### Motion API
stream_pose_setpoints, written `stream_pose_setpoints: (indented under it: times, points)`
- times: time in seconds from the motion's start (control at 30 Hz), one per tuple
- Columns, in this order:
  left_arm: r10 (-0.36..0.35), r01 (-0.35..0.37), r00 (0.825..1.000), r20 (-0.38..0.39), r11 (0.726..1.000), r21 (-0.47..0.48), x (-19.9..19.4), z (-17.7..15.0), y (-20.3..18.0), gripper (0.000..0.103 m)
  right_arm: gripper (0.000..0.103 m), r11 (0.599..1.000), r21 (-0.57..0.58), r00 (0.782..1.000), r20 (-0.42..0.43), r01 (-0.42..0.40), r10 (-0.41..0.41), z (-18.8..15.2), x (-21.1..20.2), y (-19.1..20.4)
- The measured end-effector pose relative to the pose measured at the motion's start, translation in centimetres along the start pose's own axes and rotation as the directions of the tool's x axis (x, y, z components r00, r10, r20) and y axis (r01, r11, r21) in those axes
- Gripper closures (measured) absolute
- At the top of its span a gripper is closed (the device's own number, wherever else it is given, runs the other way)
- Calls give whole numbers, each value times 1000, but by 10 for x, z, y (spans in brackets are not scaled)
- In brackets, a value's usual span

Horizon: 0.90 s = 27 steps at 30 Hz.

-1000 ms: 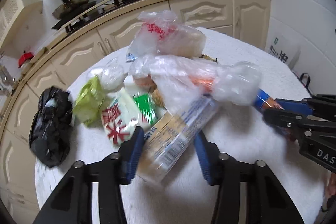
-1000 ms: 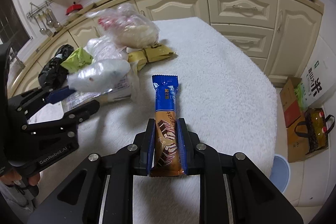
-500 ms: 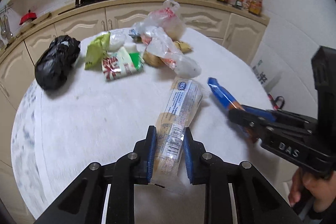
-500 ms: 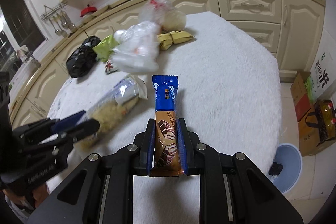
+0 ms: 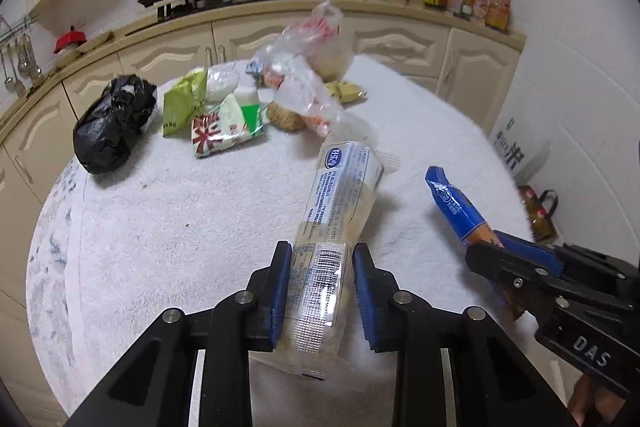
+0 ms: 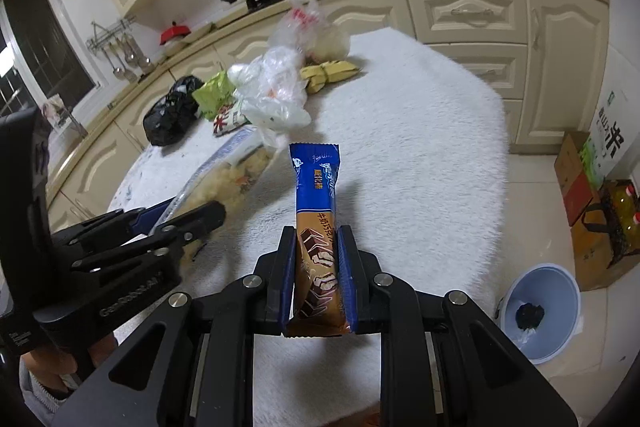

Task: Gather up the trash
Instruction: 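Grasp the clear bread bag with the left tool while the right tool holds the wrapper, then carry both items over the blue bin and open both tools to drop them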

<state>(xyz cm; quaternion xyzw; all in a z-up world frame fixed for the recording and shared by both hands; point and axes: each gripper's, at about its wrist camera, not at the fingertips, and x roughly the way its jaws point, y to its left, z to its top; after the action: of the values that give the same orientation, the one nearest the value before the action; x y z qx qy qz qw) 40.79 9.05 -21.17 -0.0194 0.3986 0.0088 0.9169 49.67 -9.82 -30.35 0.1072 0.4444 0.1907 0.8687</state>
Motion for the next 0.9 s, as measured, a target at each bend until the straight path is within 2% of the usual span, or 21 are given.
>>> stream_pose_setpoints:
  times: [0.23, 0.5, 0.67, 0.9]
  points:
    - [-78, 76, 996, 35, 996, 36, -10, 9, -41, 78, 83, 997, 74, 997, 83, 1, -7, -1, -39, -40]
    - [-145, 140, 988, 47, 986, 93, 6, 30, -108, 79, 83, 981, 194, 985, 160, 26, -58, -7, -84, -108]
    - [-180, 170, 982, 65, 976, 136, 18, 37, -134, 79, 83, 965, 259, 979, 181, 42, -92, -17, -100, -146]
    - [-266, 261, 964, -3, 941, 214, 66, 45, -196, 79, 83, 933, 348, 968, 189, 93, -167, -31, -115, -198]
